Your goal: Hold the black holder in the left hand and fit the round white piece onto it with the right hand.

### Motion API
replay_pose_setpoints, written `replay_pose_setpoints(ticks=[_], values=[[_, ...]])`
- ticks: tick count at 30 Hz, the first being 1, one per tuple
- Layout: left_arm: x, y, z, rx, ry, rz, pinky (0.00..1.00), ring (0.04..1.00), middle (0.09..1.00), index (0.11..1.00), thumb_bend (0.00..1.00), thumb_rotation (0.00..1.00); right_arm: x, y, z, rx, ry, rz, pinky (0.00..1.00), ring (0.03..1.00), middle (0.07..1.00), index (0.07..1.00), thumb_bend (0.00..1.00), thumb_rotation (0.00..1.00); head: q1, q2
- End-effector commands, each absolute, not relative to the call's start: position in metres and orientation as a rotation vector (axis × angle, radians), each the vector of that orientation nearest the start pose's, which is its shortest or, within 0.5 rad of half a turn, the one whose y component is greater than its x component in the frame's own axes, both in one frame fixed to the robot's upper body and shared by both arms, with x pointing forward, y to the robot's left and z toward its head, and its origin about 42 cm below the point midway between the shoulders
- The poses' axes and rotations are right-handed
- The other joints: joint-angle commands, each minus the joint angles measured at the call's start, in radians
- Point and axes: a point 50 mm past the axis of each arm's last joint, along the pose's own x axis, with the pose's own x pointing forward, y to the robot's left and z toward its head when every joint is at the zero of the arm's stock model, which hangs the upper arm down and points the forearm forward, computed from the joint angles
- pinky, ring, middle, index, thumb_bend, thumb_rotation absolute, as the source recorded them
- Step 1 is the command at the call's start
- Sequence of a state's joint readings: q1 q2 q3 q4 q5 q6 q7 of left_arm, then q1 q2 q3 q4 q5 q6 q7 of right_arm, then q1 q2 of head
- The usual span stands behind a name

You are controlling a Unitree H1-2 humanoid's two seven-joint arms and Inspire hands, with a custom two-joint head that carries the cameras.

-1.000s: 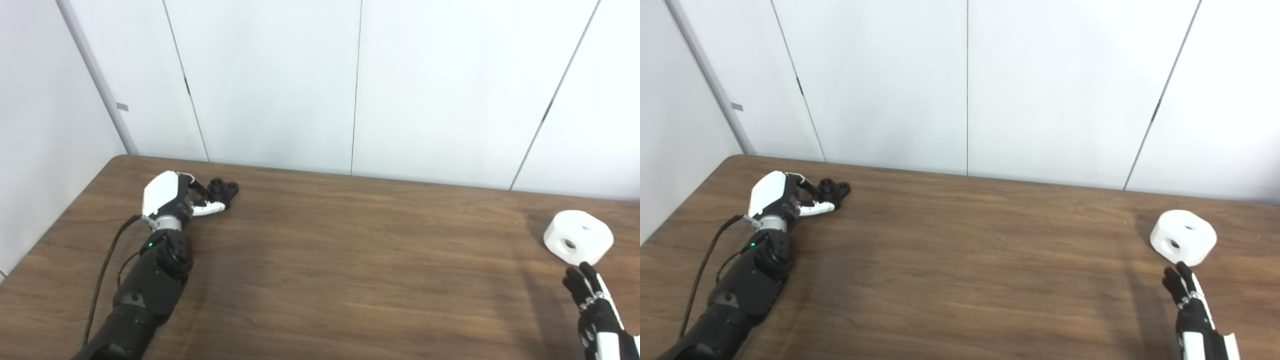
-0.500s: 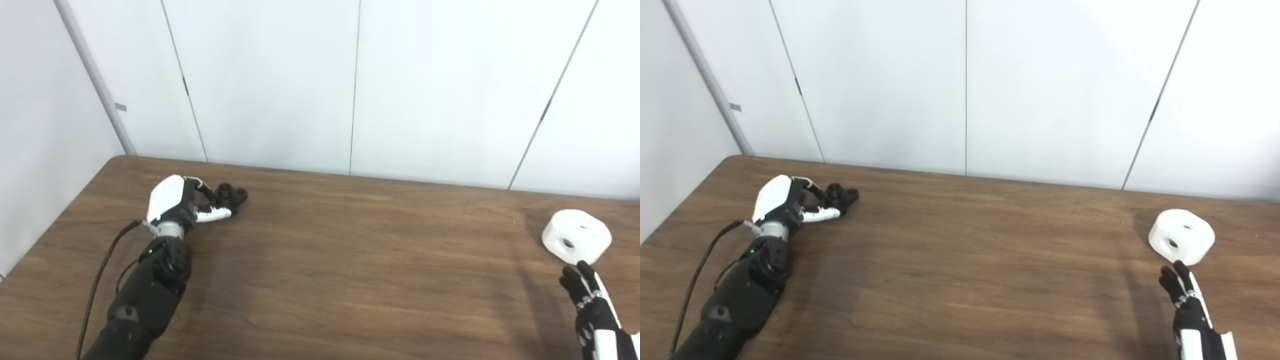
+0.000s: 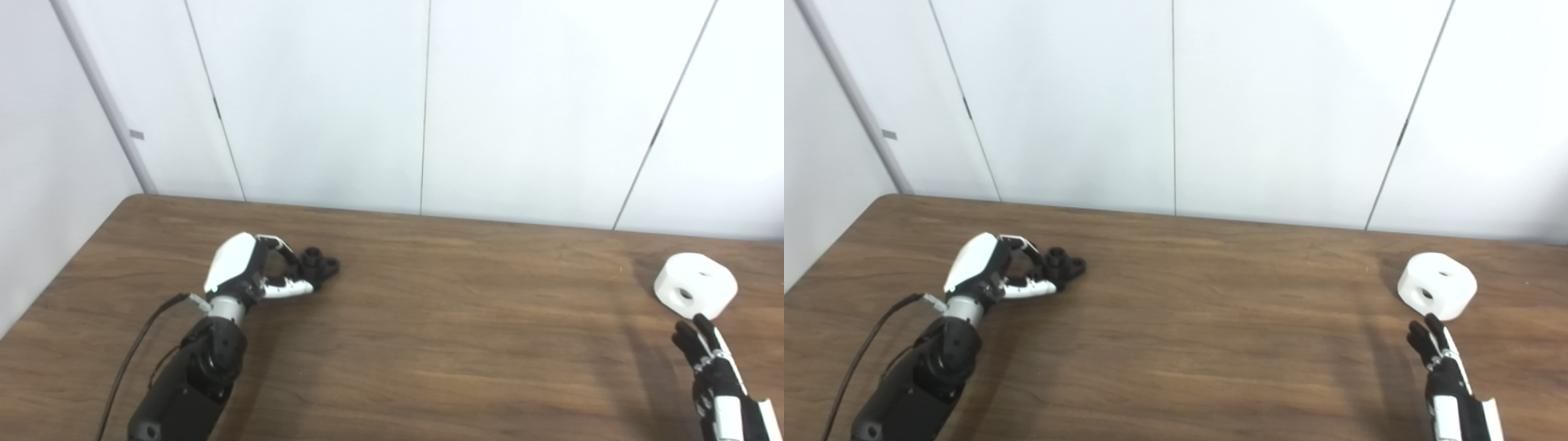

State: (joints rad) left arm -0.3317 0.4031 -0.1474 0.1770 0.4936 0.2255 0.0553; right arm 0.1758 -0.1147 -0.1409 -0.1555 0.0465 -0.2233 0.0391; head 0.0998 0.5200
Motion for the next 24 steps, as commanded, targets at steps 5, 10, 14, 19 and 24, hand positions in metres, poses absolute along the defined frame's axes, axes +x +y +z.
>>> replay_pose_setpoints(ticks=[5, 10, 14, 19, 24], values=[[0.377, 0.270, 0.166, 0.876, -0.024, -0.091, 0.79, 0.859, 0.778, 0.486, 0.52, 0.05, 0.207, -0.272, 0.092, -0.076, -0.134, -0.128, 0.99, 0.907, 0.900, 0.929, 0.51, 0.99, -0.014, 0.005], [0.366, 0.245, 0.165, 0.855, -0.054, -0.169, 0.77, 0.849, 0.778, 0.485, 0.52, 0.05, 0.208, -0.268, 0.092, -0.091, -0.136, -0.127, 0.99, 0.904, 0.896, 0.926, 0.50, 1.00, -0.048, 0.015], [0.354, 0.229, 0.161, 0.862, -0.059, -0.244, 0.79, 0.867, 0.785, 0.485, 0.52, 0.05, 0.208, -0.265, 0.092, -0.096, -0.142, -0.123, 1.00, 0.904, 0.899, 0.929, 0.49, 1.00, -0.071, 0.023], [0.339, 0.214, 0.152, 0.879, -0.071, -0.329, 0.78, 0.867, 0.784, 0.485, 0.52, 0.05, 0.208, -0.259, 0.094, -0.098, -0.129, -0.129, 0.99, 0.902, 0.890, 0.923, 0.51, 1.00, -0.117, 0.042], [0.325, 0.202, 0.142, 0.875, -0.078, -0.393, 0.77, 0.863, 0.778, 0.484, 0.52, 0.05, 0.208, -0.253, 0.097, -0.097, -0.130, -0.136, 0.98, 0.897, 0.883, 0.917, 0.52, 0.98, -0.140, 0.059]])
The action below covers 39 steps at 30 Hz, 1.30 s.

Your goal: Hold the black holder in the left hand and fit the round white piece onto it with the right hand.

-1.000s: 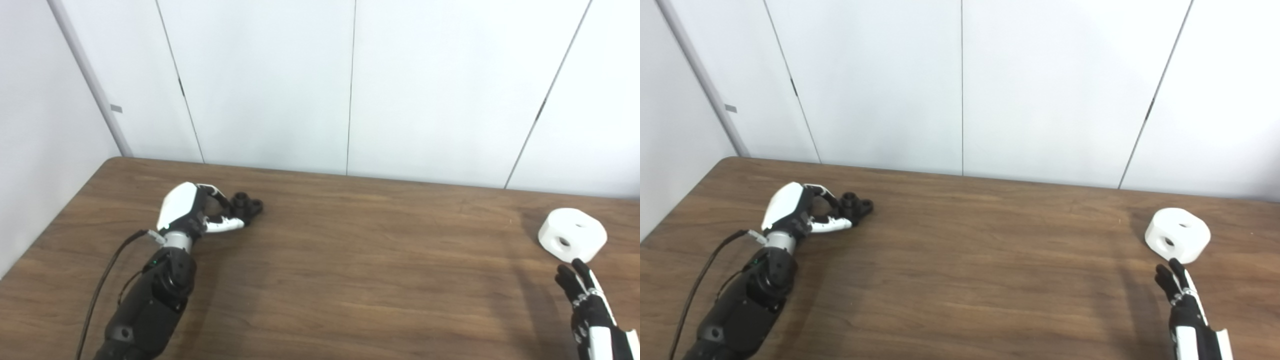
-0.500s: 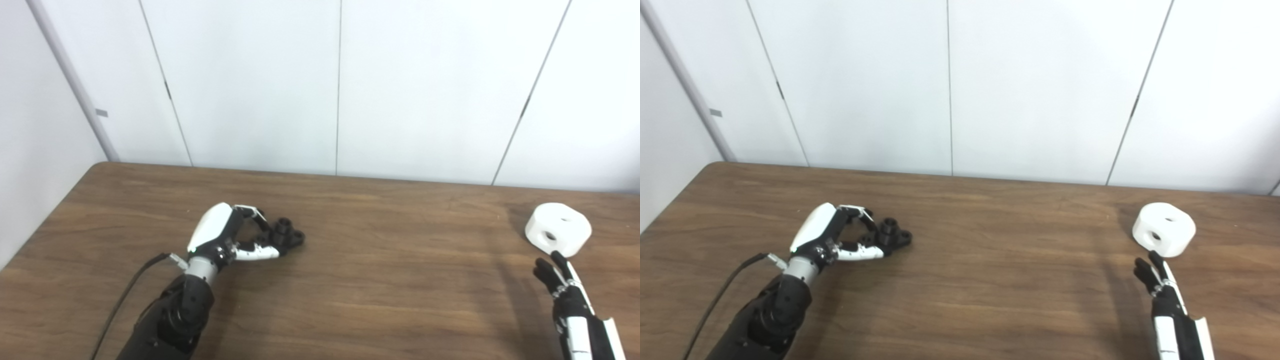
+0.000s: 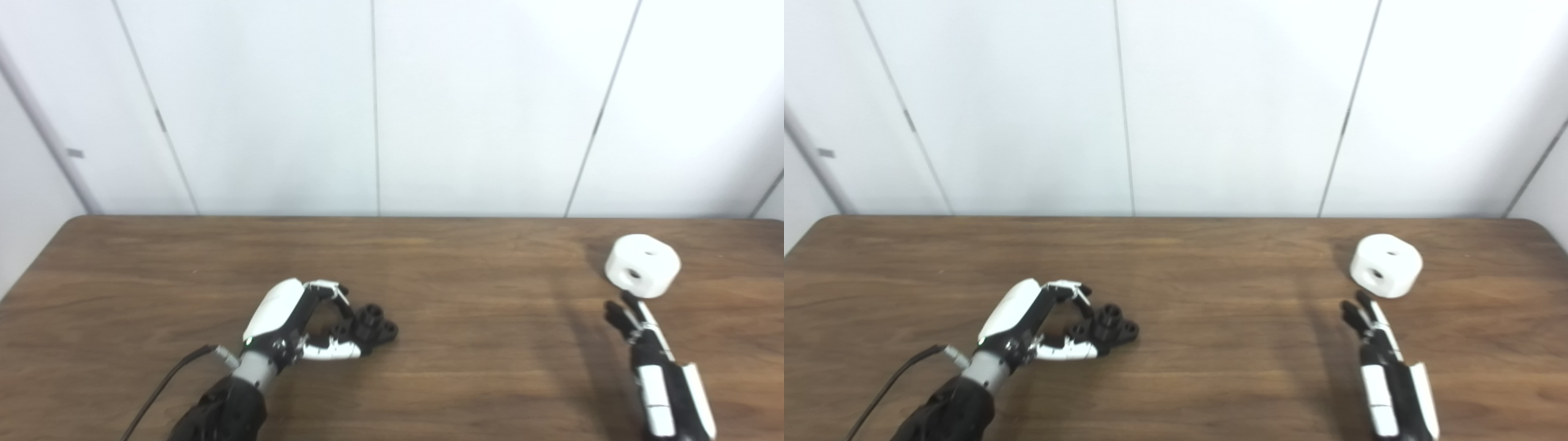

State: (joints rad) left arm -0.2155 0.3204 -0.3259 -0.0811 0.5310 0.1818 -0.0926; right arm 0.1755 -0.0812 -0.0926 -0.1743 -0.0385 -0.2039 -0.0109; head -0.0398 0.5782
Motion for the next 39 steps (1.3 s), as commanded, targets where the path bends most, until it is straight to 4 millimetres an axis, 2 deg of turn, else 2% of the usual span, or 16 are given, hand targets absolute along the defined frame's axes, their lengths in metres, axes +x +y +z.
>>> replay_pose_setpoints(ticks=[1, 14, 15, 17, 21, 24, 33, 37, 39], values=[[0.321, 0.199, 0.140, 0.876, -0.078, -0.409, 0.77, 0.858, 0.774, 0.484, 0.52, 0.05, 0.209, -0.252, 0.097, -0.092, -0.128, -0.137, 0.99, 0.899, 0.883, 0.918, 0.53, 0.98, -0.006, 0.006], [0.296, 0.181, 0.121, 0.908, -0.078, -0.512, 0.84, 0.881, 0.786, 0.484, 0.52, 0.05, 0.211, -0.247, 0.108, -0.107, -0.135, -0.134, 1.00, 0.903, 0.893, 0.928, 0.55, 0.97, -0.032, 0.044], [0.295, 0.180, 0.120, 0.911, -0.083, -0.513, 0.84, 0.881, 0.786, 0.484, 0.52, 0.05, 0.212, -0.247, 0.109, -0.102, -0.137, -0.131, 0.99, 0.902, 0.896, 0.928, 0.55, 0.94, -0.032, 0.048], [0.293, 0.178, 0.118, 0.918, -0.092, -0.514, 0.83, 0.873, 0.781, 0.484, 0.52, 0.05, 0.212, -0.248, 0.111, -0.092, -0.142, -0.129, 0.95, 0.903, 0.901, 0.928, 0.59, 0.79, -0.032, 0.051], [0.291, 0.176, 0.113, 0.949, -0.103, -0.514, 0.85, 0.871, 0.781, 0.484, 0.52, 0.05, 0.213, -0.250, 0.115, -0.052, -0.158, -0.123, 0.90, 0.908, 0.910, 0.930, 0.61, 0.64, -0.034, 0.061], [0.290, 0.176, 0.112, 0.999, -0.126, -0.510, 0.90, 0.858, 0.775, 0.484, 0.52, 0.05, 0.215, -0.251, 0.119, -0.056, -0.159, -0.138, 0.90, 0.903, 0.908, 0.922, 0.64, 0.61, -0.034, 0.066], [0.289, 0.179, 0.112, 1.078, -0.160, -0.501, 0.91, 0.855, 0.774, 0.485, 0.52, 0.05, 0.221, -0.257, 0.135, -0.125, -0.157, -0.225, 0.89, 0.907, 0.914, 0.911, 0.65, 0.53, -0.048, 0.078], [0.290, 0.181, 0.112, 1.095, -0.164, -0.505, 0.91, 0.850, 0.771, 0.485, 0.52, 0.05, 0.224, -0.266, 0.145, -0.128, -0.177, -0.269, 0.87, 0.902, 0.914, 0.900, 0.65, 0.45, -0.068, 0.084], [0.290, 0.182, 0.112, 1.098, -0.166, -0.509, 0.91, 0.850, 0.771, 0.485, 0.52, 0.05, 0.226, -0.272, 0.150, -0.149, -0.187, -0.293, 0.83, 0.886, 0.897, 0.882, 0.68, 0.45, -0.084, 0.086]])
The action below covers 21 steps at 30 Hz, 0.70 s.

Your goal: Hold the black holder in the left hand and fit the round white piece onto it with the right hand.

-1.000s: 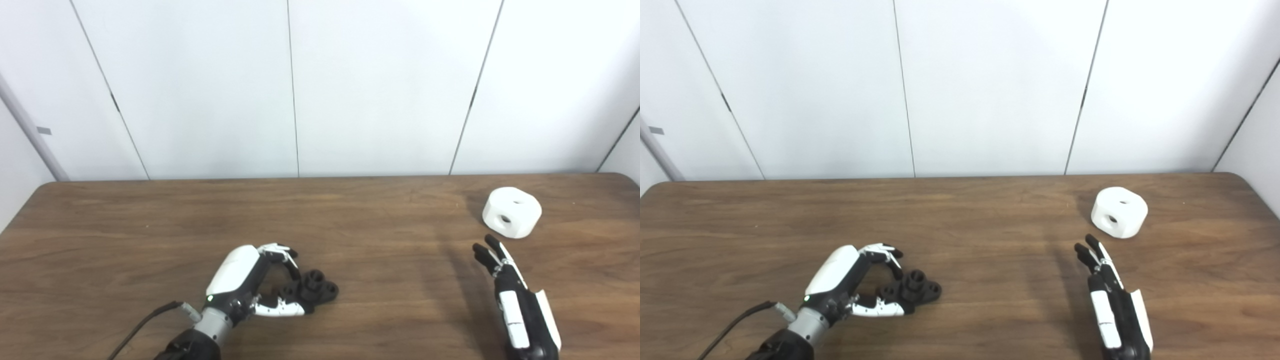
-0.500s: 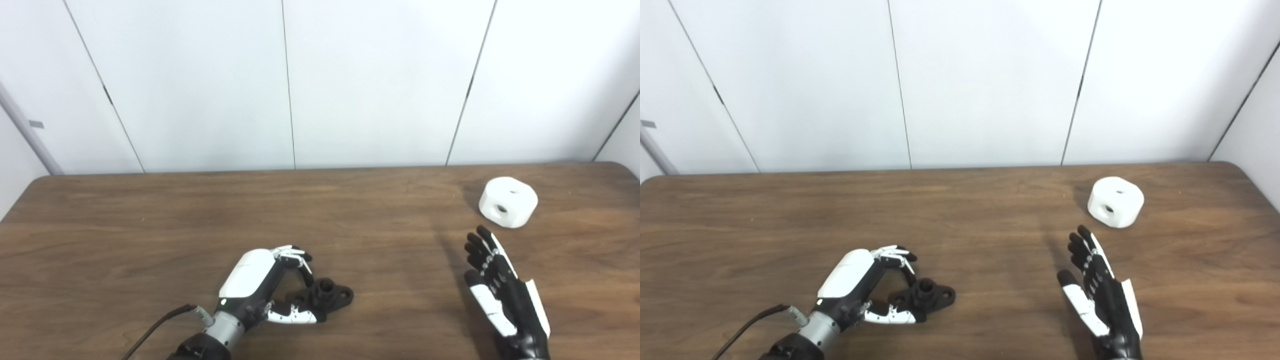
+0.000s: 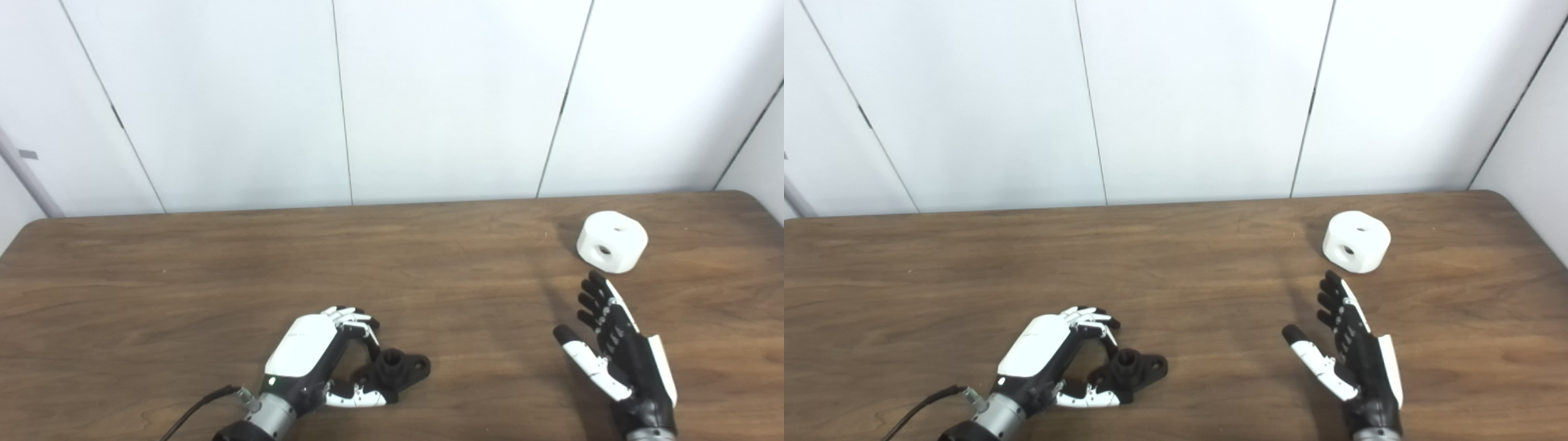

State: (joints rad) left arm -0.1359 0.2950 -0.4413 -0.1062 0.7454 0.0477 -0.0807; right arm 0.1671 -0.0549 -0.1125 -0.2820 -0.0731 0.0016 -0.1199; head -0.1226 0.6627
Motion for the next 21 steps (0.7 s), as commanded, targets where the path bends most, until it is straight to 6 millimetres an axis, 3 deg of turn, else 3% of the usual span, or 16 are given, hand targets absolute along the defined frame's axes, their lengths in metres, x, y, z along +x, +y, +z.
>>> replay_pose_setpoints(ticks=[1, 4, 13, 21], values=[[0.291, 0.182, 0.112, 1.099, -0.167, -0.510, 0.91, 0.848, 0.770, 0.485, 0.52, 0.05, 0.227, -0.275, 0.153, -0.147, -0.191, -0.302, 0.84, 0.893, 0.903, 0.885, 0.68, 0.45, -0.007, 0.002], [0.291, 0.183, 0.113, 1.096, -0.172, -0.512, 0.90, 0.844, 0.768, 0.485, 0.52, 0.05, 0.230, -0.281, 0.160, -0.146, -0.191, -0.326, 0.85, 0.906, 0.905, 0.884, 0.68, 0.42, -0.032, 0.005], [0.293, 0.189, 0.115, 1.079, -0.167, -0.527, 0.89, 0.840, 0.770, 0.485, 0.52, 0.05, 0.244, -0.304, 0.188, -0.212, -0.166, -0.414, 0.86, 0.895, 0.895, 0.865, 0.73, 0.46, -0.109, 0.003], [0.295, 0.192, 0.112, 1.097, -0.160, -0.525, 0.88, 0.831, 0.760, 0.485, 0.52, 0.05, 0.261, -0.320, 0.211, -0.397, -0.126, -0.496, 0.89, 0.904, 0.892, 0.836, 0.80, 0.51, -0.162, -0.001]])
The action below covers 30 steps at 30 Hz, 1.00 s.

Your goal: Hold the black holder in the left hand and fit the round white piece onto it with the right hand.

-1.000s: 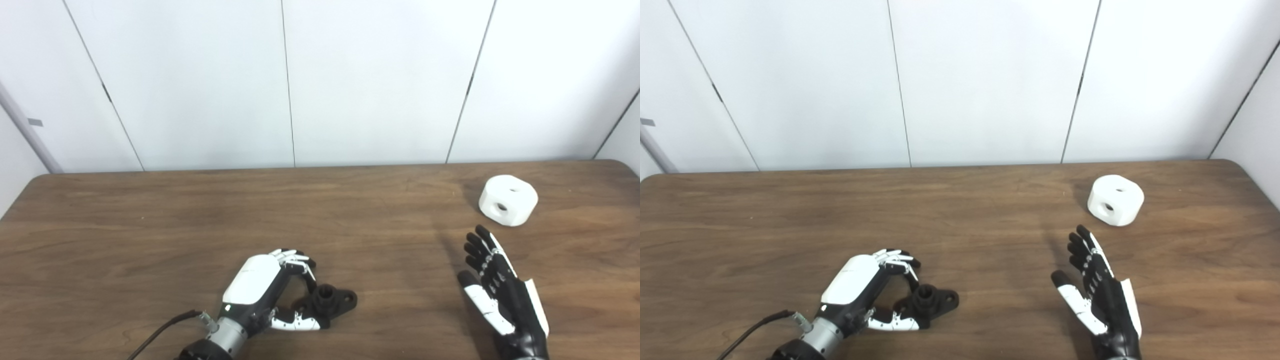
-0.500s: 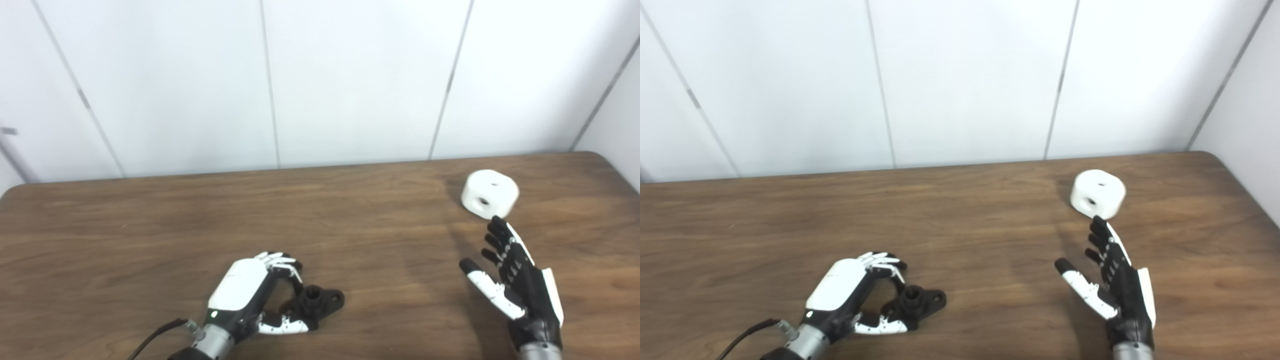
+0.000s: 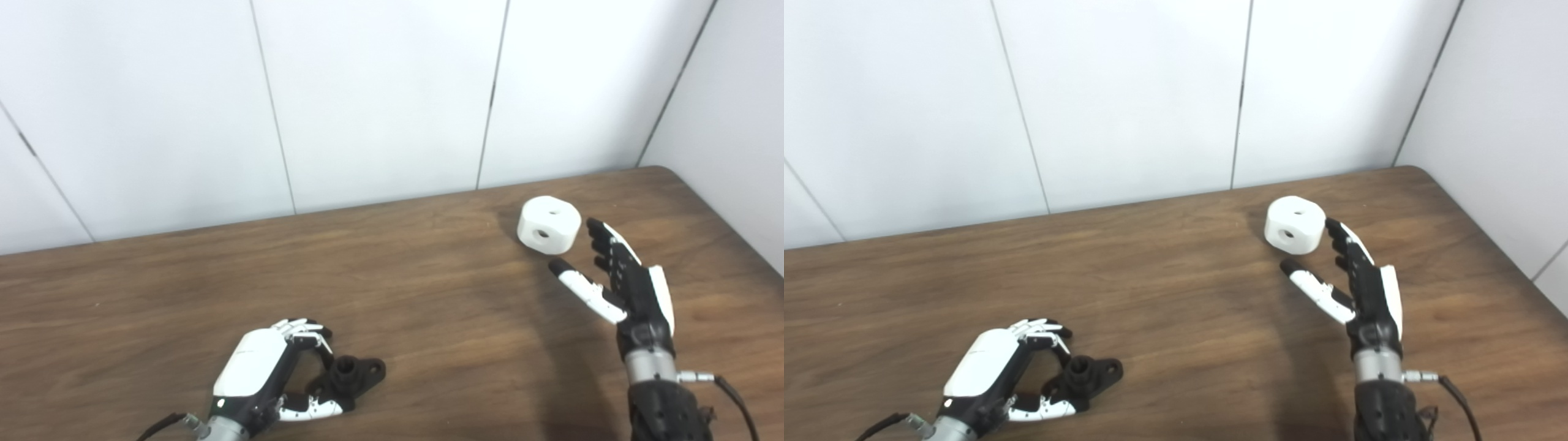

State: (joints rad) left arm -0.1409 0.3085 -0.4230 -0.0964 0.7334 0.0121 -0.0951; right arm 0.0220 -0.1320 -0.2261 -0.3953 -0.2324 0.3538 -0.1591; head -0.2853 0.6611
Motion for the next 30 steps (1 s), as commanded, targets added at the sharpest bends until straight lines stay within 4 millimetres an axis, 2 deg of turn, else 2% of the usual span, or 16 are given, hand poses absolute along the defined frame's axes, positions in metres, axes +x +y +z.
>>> replay_pose_setpoints(ticks=[1, 8, 10, 11, 12, 13, 15, 18, 22, 26, 30], values=[[0.295, 0.192, 0.111, 1.098, -0.160, -0.524, 0.87, 0.830, 0.759, 0.485, 0.52, 0.05, 0.263, -0.322, 0.213, -0.407, -0.123, -0.504, 0.87, 0.891, 0.887, 0.831, 0.81, 0.50, -0.011, 0.000], [0.296, 0.196, 0.111, 1.102, -0.172, -0.515, 0.85, 0.816, 0.748, 0.485, 0.52, 0.05, 0.283, -0.330, 0.227, -0.496, -0.120, -0.556, 0.83, 0.870, 0.869, 0.806, 0.83, 0.39, -0.058, 0.000], [0.296, 0.198, 0.111, 1.101, -0.170, -0.516, 0.86, 0.820, 0.748, 0.485, 0.52, 0.05, 0.292, -0.335, 0.231, -0.519, -0.107, -0.556, 0.69, 0.802, 0.864, 0.798, 0.86, 0.39, -0.074, -0.003], [0.296, 0.198, 0.111, 1.100, -0.171, -0.516, 0.85, 0.819, 0.747, 0.485, 0.52, 0.05, 0.297, -0.337, 0.233, -0.534, -0.102, -0.553, 0.58, 0.735, 0.857, 0.797, 0.87, 0.38, -0.077, -0.005], [0.296, 0.199, 0.111, 1.102, -0.174, -0.517, 0.85, 0.818, 0.745, 0.485, 0.52, 0.05, 0.301, -0.340, 0.235, -0.561, -0.097, -0.547, 0.55, 0.710, 0.850, 0.798, 0.88, 0.38, -0.080, -0.005], [0.296, 0.200, 0.110, 1.104, -0.178, -0.518, 0.85, 0.816, 0.744, 0.485, 0.52, 0.05, 0.306, -0.342, 0.237, -0.596, -0.093, -0.540, 0.59, 0.733, 0.850, 0.803, 0.89, 0.38, -0.084, -0.007], [0.297, 0.201, 0.110, 1.107, -0.179, -0.519, 0.84, 0.811, 0.741, 0.485, 0.52, 0.05, 0.315, -0.348, 0.241, -0.656, -0.085, -0.530, 0.77, 0.832, 0.861, 0.817, 0.91, 0.38, -0.086, -0.009], [0.297, 0.201, 0.111, 1.111, -0.175, -0.520, 0.84, 0.813, 0.743, 0.485, 0.52, 0.05, 0.329, -0.356, 0.246, -0.725, -0.059, -0.515, 0.91, 0.916, 0.910, 0.836, 0.96, 0.38, -0.090, -0.009], [0.297, 0.202, 0.112, 1.110, -0.175, -0.521, 0.85, 0.815, 0.740, 0.485, 0.52, 0.05, 0.346, -0.363, 0.251, -0.802, -0.007, -0.510, 0.87, 0.946, 0.962, 0.844, 1.00, 0.34, -0.088, -0.011], [0.296, 0.203, 0.112, 1.114, -0.172, -0.522, 0.85, 0.816, 0.743, 0.485, 0.52, 0.05, 0.359, -0.369, 0.252, -0.887, 0.063, -0.485, 0.97, 0.993, 0.990, 0.851, 1.00, 0.34, -0.092, -0.010], [0.296, 0.204, 0.112, 1.112, -0.167, -0.525, 0.86, 0.816, 0.745, 0.485, 0.52, 0.05, 0.371, -0.371, 0.250, -0.930, 0.114, -0.463, 0.97, 1.000, 1.000, 0.851, 1.00, 0.35, -0.095, -0.009]])
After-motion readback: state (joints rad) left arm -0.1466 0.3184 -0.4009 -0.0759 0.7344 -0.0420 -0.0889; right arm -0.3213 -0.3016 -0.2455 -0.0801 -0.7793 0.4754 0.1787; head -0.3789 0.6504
